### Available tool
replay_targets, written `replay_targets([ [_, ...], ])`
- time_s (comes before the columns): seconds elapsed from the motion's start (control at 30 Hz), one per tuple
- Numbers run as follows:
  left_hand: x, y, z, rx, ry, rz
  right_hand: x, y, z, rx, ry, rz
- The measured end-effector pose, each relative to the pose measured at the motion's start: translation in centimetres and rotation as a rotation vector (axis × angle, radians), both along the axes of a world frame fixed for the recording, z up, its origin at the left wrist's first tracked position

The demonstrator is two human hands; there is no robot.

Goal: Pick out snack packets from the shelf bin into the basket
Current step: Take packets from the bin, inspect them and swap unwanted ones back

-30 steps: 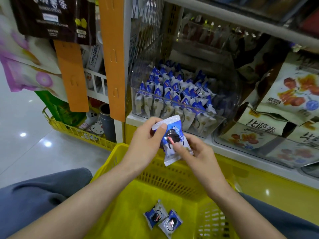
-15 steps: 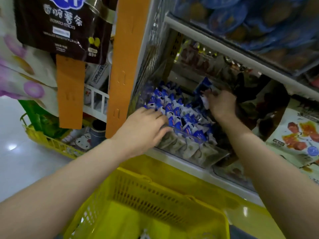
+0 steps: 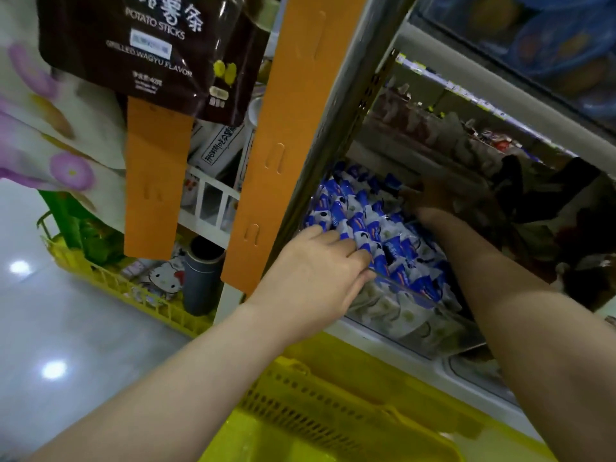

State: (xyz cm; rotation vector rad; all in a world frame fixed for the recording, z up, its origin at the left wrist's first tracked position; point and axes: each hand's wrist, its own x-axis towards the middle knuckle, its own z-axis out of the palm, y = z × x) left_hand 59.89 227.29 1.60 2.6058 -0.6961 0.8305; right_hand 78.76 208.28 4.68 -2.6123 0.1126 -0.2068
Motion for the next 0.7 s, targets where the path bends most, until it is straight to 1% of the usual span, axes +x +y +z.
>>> replay_targets([
  [0.1, 0.1, -0.1, -0.2, 0.003, -0.016, 0.007, -0.1, -1.1, 0.2, -0.029, 0.014, -0.018],
  [0.23, 0.2, -0.2, -0.3, -0.007, -0.033, 0.013, 0.2, -1.7, 0.3, -0.115, -0.121, -0.162],
  [0.27, 0.2, -0.2, -0.3, -0.013, -0.033, 0.011, 0.3, -1.8, 0.1, -0.109, -0.121, -0.181],
  [0.4, 0.1, -0.2, -0.3, -0.028, -0.024, 0.002, 0.3, -2.2, -0.4, -0.055, -0.019, -0.199],
  [0.57, 0.2, -0.1, -0.2, -0.016, -0.007, 0.002, 0.6, -2.3, 0.0, -0.104, 0.030, -0.170],
  [0.63, 0.1, -0.2, -0.2, -0.014, 0.012, 0.007, 0.5, -2.4, 0.1, -0.098, 0.004, -0.191],
  [0.7, 0.0, -0.2, -0.1, -0.010, 0.031, 0.007, 0.2, -2.2, 0.4, -0.084, -0.074, -0.229],
])
